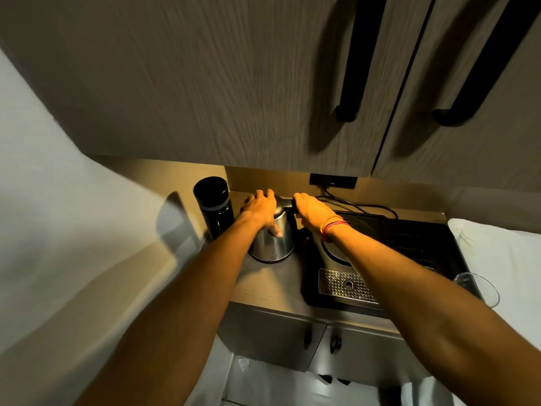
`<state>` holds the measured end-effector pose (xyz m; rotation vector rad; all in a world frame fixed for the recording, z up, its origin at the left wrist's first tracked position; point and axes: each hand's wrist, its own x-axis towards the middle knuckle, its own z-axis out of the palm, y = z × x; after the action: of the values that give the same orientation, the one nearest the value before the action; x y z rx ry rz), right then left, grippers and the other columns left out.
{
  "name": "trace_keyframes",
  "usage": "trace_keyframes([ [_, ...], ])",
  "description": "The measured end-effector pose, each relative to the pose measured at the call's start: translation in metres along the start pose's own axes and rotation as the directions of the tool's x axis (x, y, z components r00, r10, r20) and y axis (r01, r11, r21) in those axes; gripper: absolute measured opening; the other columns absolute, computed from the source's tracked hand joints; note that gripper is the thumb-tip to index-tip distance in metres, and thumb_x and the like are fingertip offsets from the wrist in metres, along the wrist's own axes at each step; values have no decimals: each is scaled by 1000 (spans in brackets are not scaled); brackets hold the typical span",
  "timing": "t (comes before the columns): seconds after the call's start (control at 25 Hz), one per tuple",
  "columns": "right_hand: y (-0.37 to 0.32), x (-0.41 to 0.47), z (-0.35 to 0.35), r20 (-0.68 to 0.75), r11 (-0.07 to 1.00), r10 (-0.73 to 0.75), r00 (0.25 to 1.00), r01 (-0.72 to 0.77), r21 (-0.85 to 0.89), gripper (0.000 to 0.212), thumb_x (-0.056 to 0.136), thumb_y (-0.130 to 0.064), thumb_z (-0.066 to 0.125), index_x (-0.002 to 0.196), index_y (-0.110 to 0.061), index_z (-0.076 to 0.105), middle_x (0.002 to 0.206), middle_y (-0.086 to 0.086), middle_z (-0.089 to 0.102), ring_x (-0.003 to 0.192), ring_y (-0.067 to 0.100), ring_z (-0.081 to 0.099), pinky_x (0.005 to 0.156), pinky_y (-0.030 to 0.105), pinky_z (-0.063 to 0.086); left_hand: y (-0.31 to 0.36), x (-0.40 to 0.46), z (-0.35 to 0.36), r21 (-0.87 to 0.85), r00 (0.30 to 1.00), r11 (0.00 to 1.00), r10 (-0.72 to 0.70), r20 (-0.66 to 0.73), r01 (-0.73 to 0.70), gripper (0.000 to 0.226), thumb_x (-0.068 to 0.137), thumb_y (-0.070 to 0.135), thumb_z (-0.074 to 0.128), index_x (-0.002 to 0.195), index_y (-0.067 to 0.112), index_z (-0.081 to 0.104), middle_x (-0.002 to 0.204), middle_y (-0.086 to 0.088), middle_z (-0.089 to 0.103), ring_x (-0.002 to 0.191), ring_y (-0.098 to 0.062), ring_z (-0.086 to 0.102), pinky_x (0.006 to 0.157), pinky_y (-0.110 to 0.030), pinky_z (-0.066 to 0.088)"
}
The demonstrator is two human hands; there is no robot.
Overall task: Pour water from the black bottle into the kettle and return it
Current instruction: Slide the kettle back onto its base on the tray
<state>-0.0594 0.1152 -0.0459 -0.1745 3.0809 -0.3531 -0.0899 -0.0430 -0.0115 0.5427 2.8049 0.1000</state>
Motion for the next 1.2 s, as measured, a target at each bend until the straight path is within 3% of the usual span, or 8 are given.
trace_keyframes([
  [0.12,5,0,1,-23,1000,-4,1000,4,-2,35,81,-1,58,115,-3,48,116,23,58,104,39,59,80,45,50,0,11,7,10,1000,1000,-17,16,17,118,53,45,97,145,11,31,151,-24,30,140,-48,32,107,-62,38],
  [0.4,6,-8,-4,-73,1000,6,997,-8,-15,35,81,-1,57,114,-2,49,116,22,57,106,39,57,82,46,49,-3,16,15,-56,998,998,3,-66,-7,110,49,53,96,133,18,35,135,-25,45,128,-47,44,98,-56,46],
  [0.64,13,-27,-53,-185,1000,1,983,-6,-30,29,86,-4,51,114,2,50,118,25,58,107,42,57,89,50,48,15,14,-16,-86,978,992,77,-194,-95,114,49,55,94,140,17,37,141,-27,41,134,-50,37,103,-59,41],
  [0.72,24,-43,-70,-205,999,48,978,-51,-11,19,88,-3,47,102,5,56,104,31,63,87,43,59,89,42,52,30,14,-30,-61,964,985,147,-220,-164,113,51,59,93,141,12,43,145,-24,44,136,-46,39,110,-55,38],
  [0.8,38,-57,-82,-179,992,129,975,-127,26,18,89,-2,48,77,4,59,80,32,62,67,45,55,76,20,51,46,15,-37,-70,949,970,210,-236,-232,100,52,61,92,127,7,54,132,-18,58,125,-40,52,104,-50,44],
  [0.92,62,-66,-91,-125,983,181,975,-180,20,21,91,-15,48,101,-1,60,106,25,68,97,45,63,81,41,53,76,15,-39,-69,950,964,237,-203,-255,89,52,66,89,113,8,61,112,-11,67,108,-33,63,91,-46,52],
  [1.04,88,-86,-95,-128,978,205,970,-200,52,16,88,-10,50,99,-2,60,104,23,69,97,43,64,80,44,52,111,14,-37,-16,947,961,267,-180,-275,84,54,71,85,109,12,61,108,-8,69,105,-32,64,87,-41,52],
  [1.2,120,-110,-96,-118,946,287,951,-261,192,27,83,-1,48,106,-11,58,106,18,69,100,37,67,86,51,57,148,16,-26,-23,924,939,334,-188,-344,91,52,70,86,122,19,59,121,-5,67,113,-31,62,96,-44,52],
])
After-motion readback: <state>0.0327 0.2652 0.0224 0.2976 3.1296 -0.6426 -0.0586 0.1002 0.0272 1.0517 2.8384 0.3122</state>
